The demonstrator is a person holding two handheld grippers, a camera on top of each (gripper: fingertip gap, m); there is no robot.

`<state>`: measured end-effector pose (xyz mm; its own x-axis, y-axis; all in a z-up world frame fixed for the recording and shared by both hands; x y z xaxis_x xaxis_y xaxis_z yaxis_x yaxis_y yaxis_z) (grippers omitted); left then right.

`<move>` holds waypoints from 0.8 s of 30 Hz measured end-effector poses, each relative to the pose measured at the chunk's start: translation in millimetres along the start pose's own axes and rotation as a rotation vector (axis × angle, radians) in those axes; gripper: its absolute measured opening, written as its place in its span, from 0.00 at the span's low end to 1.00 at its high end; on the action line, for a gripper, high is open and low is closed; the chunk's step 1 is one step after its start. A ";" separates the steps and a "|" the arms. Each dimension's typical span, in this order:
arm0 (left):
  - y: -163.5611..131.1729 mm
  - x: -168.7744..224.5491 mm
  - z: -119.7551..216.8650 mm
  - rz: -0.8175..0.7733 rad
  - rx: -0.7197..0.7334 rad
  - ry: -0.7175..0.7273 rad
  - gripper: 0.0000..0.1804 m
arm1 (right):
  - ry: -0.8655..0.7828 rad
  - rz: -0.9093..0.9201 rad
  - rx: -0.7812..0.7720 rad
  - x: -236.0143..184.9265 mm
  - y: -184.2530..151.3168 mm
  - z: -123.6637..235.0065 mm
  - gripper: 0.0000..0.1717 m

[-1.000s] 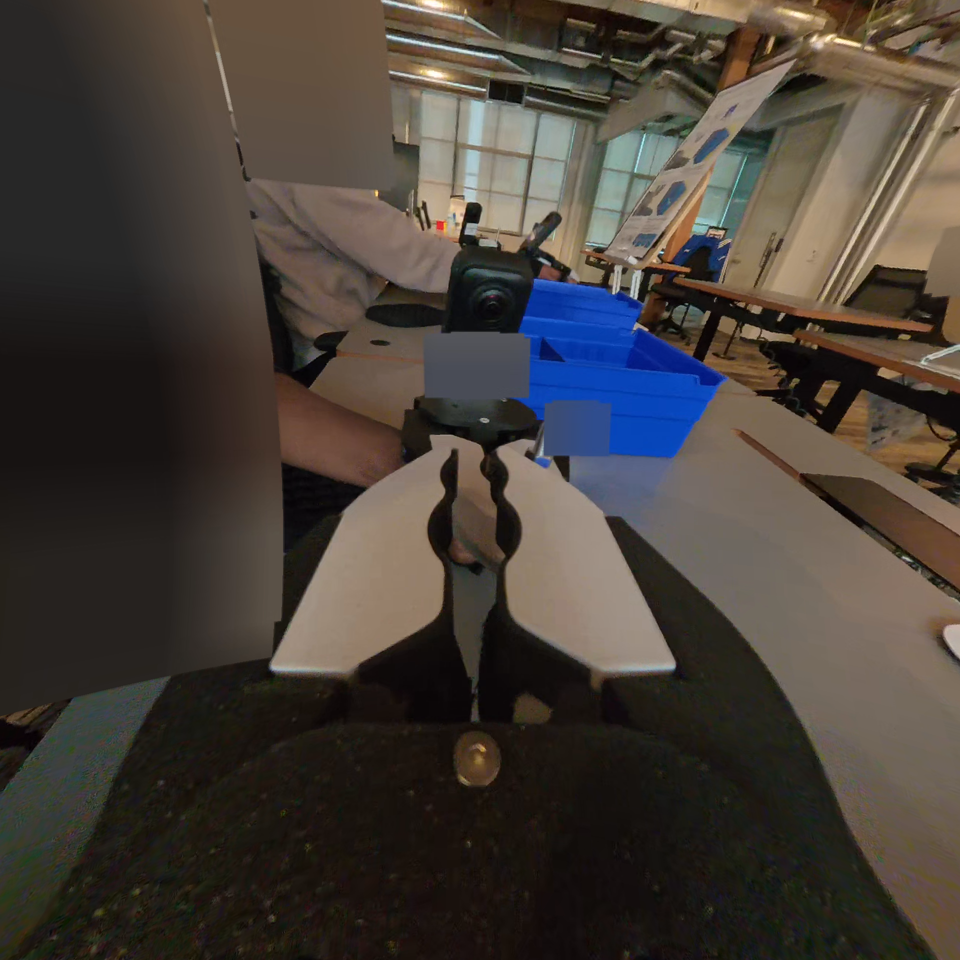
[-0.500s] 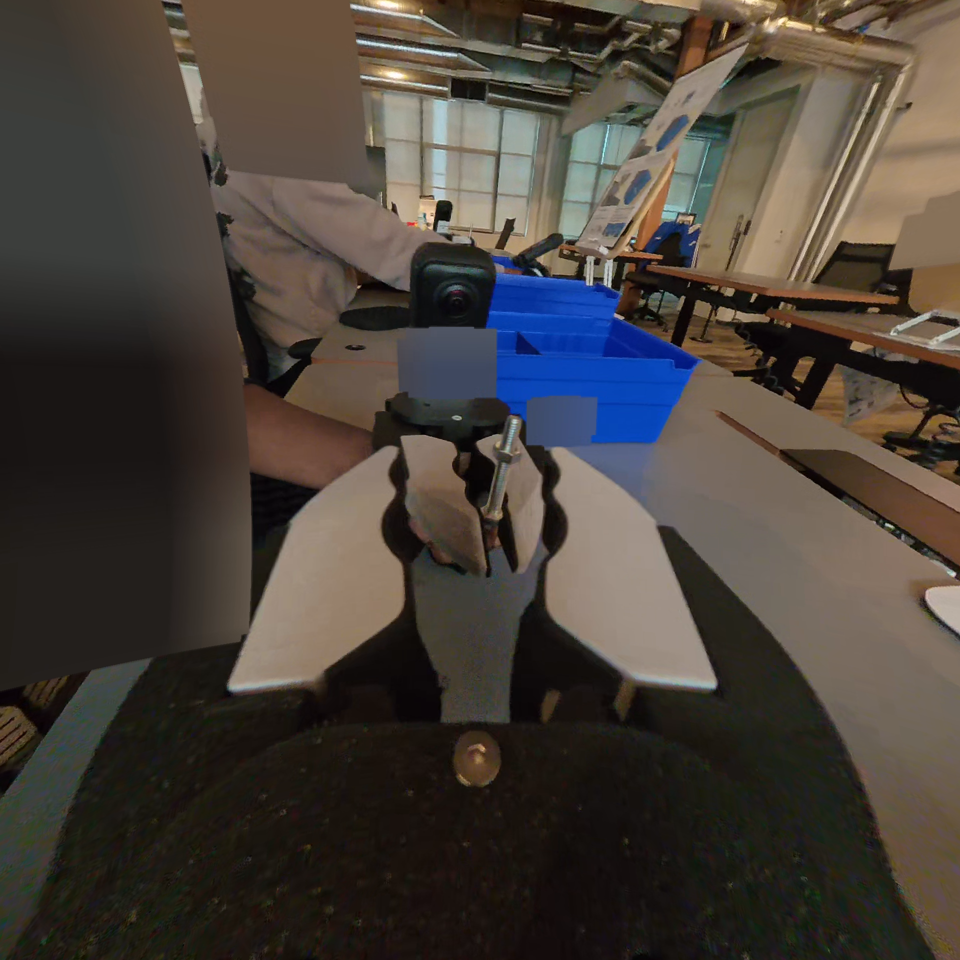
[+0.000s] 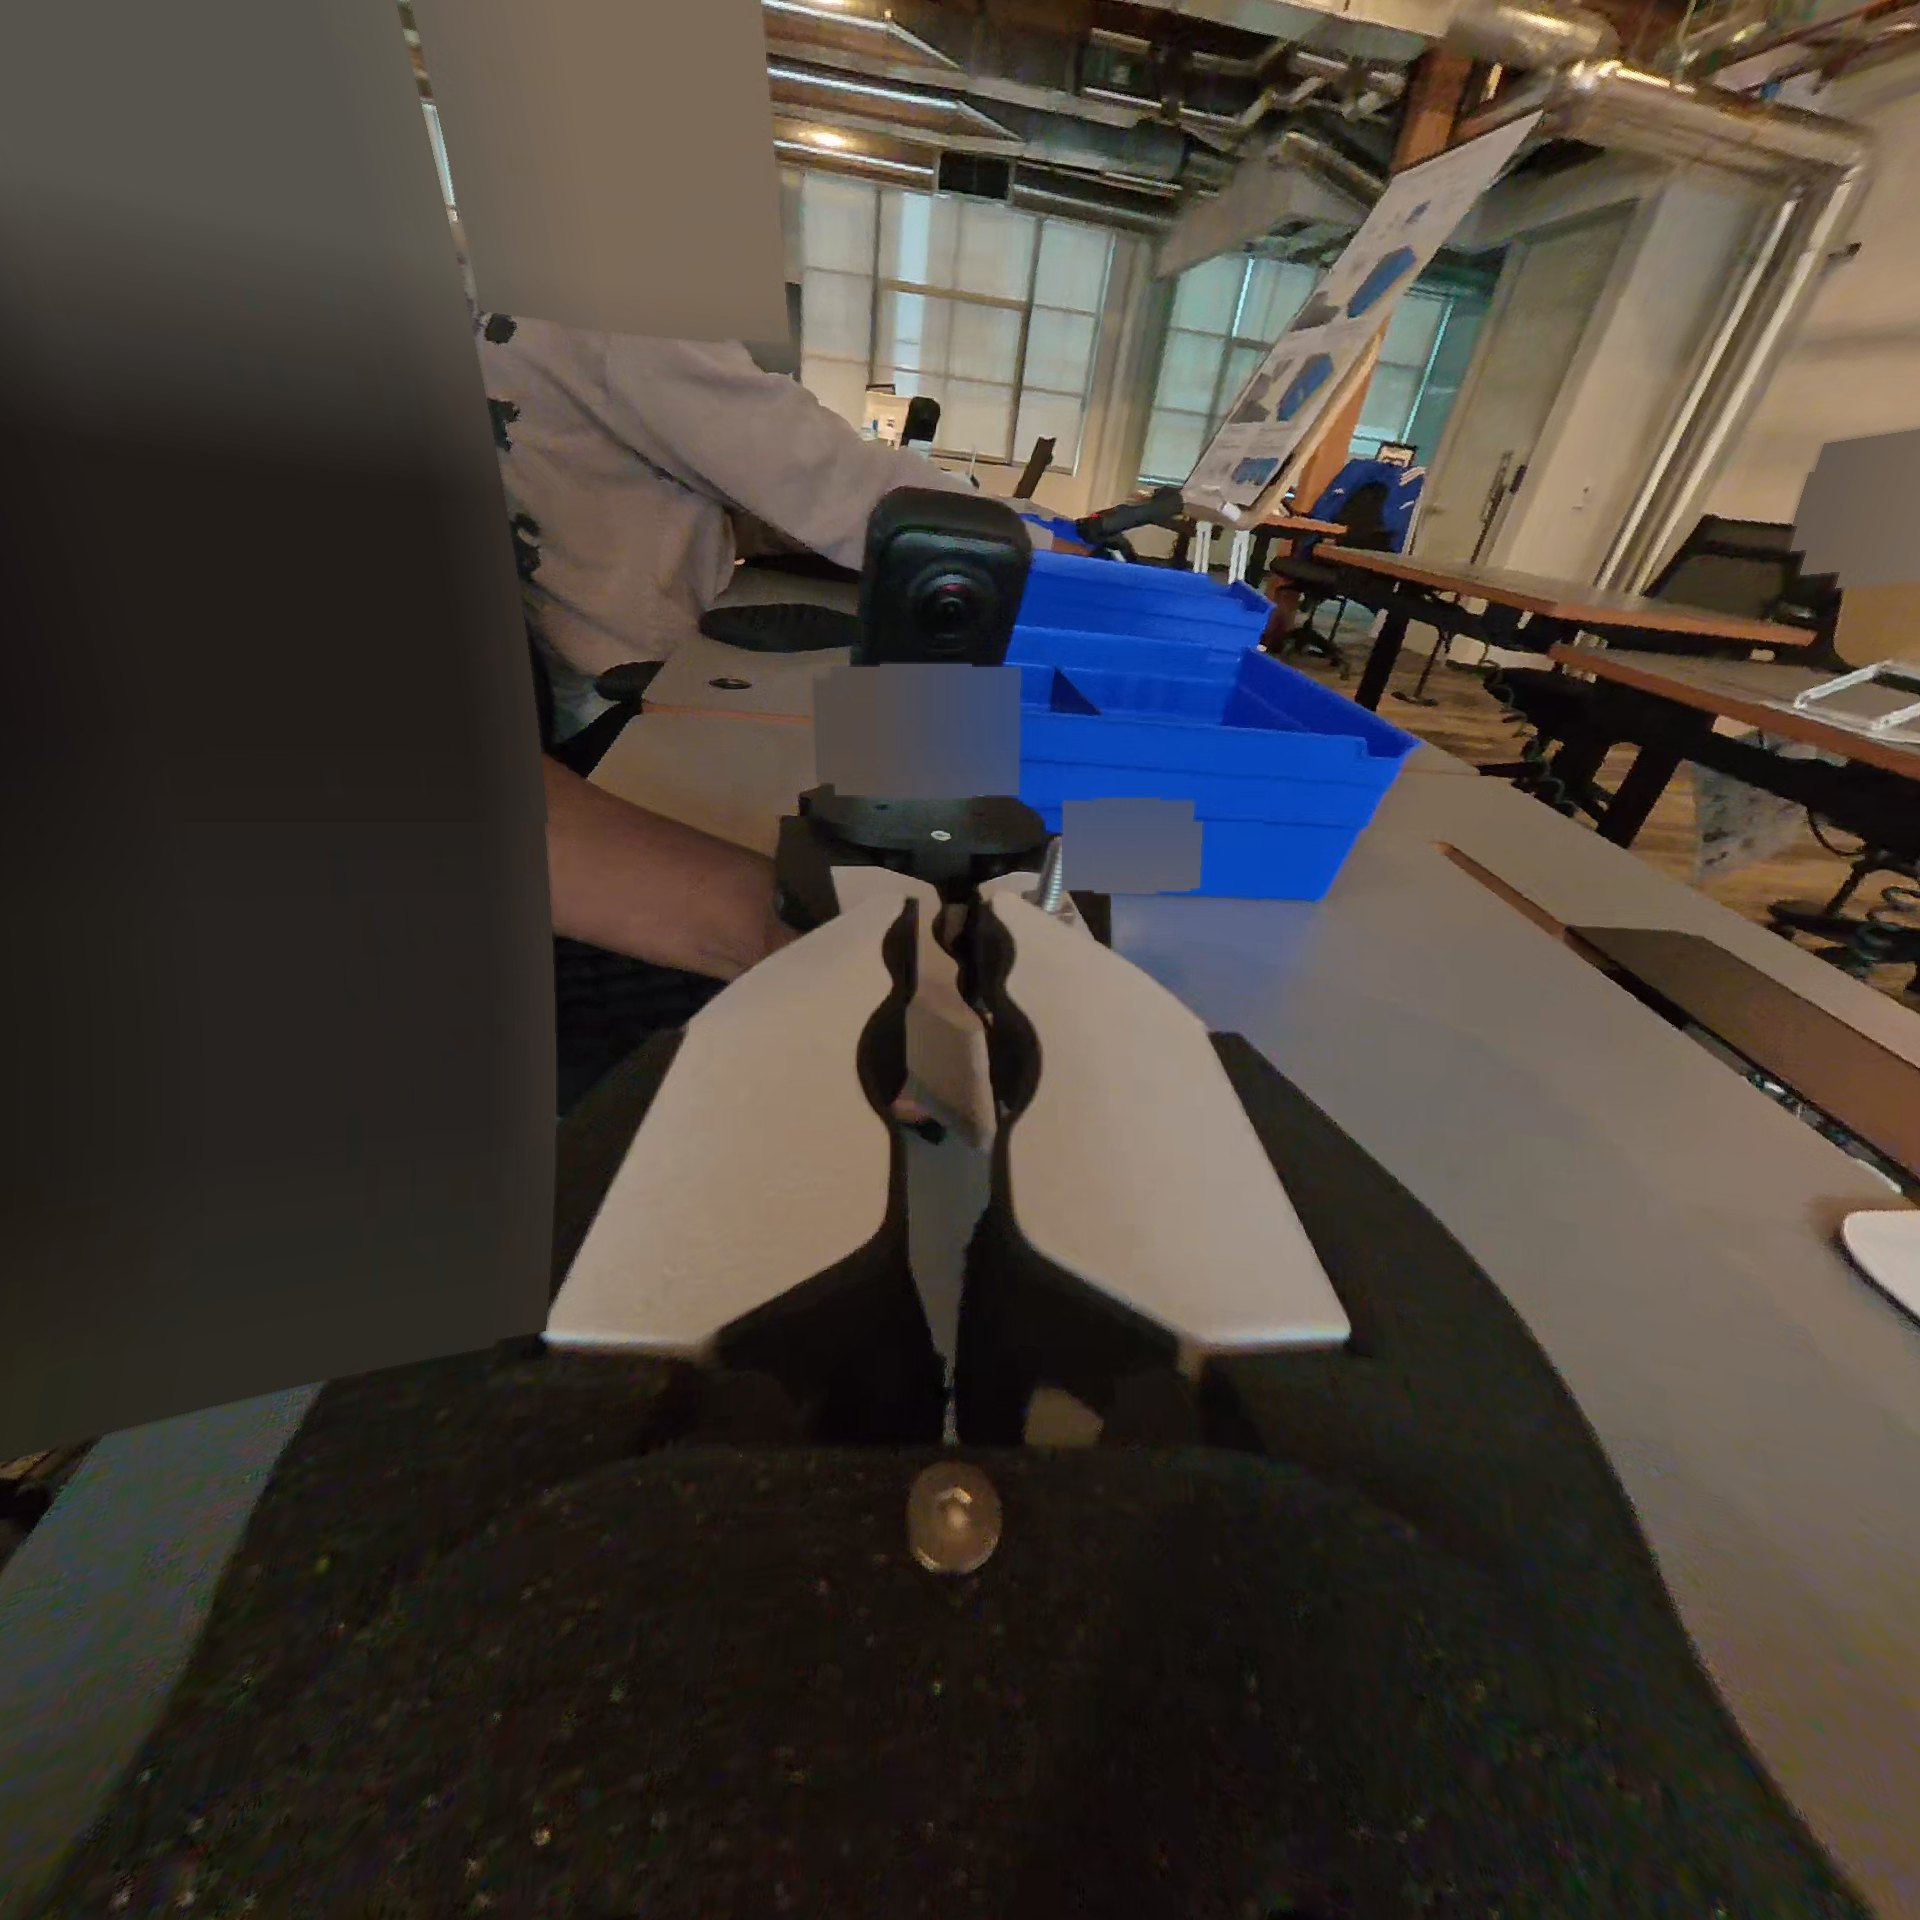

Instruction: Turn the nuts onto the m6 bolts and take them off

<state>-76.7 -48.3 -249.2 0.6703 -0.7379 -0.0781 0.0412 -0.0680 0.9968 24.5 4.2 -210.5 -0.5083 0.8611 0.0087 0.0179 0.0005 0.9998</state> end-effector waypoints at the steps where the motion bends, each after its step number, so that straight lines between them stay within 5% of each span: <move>1: -0.1 0.1 0.0 -0.001 -0.001 -0.001 0.05 | -0.012 -0.010 -0.001 1.9 -0.1 0.0 0.07; 4: 0.0 -0.1 0.0 0.000 -0.001 0.000 0.05 | -0.039 -0.032 0.004 5.8 -1.6 -2.8 0.28; 5: 0.0 0.0 0.0 0.000 -0.001 0.000 0.05 | -0.025 -0.033 -0.005 4.5 -2.2 -3.8 0.28; 8: 0.0 -0.1 0.0 0.000 0.000 0.001 0.05 | 0.022 0.012 -0.019 -2.0 -2.1 -1.7 0.05; 10: 0.0 -0.3 -0.1 0.001 0.000 0.000 0.05 | 0.011 -0.003 -0.012 -0.7 -1.2 -1.3 0.05; 15: 0.0 -0.2 -0.2 0.001 0.000 -0.001 0.05 | -0.044 -0.026 -0.006 5.9 -2.8 -4.0 0.30; 18: 0.0 -0.1 -0.3 -0.002 -0.001 0.001 0.05 | -0.003 0.004 -0.024 0.2 -3.4 -3.0 0.09; 20: 0.0 -0.4 -0.2 0.002 0.000 0.000 0.05 | -0.004 0.009 -0.007 -0.1 -1.3 -0.9 0.05; 22: -0.1 -0.3 -0.3 0.001 -0.001 -0.001 0.05 | -0.029 -0.010 -0.004 3.7 -1.8 -0.9 0.12; 24: -0.1 0.0 -0.5 0.000 -0.002 -0.001 0.05 | -0.050 -0.025 -0.004 6.5 -3.3 -3.5 0.29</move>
<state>-76.4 -48.0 -249.3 0.6693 -0.7389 -0.0784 0.0429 -0.0669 0.9968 18.2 8.0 -213.7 -0.4648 0.8852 -0.0166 0.0026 0.0202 0.9998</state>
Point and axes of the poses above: each gripper's, where its closed fingertips meet, z back along the fingers, y out of its top, x = y × z across the jaws, the point moved 7 cm from there along z, back along the fingers, and after that the axes turned 6 degrees about -z, right-handed, at the moved point
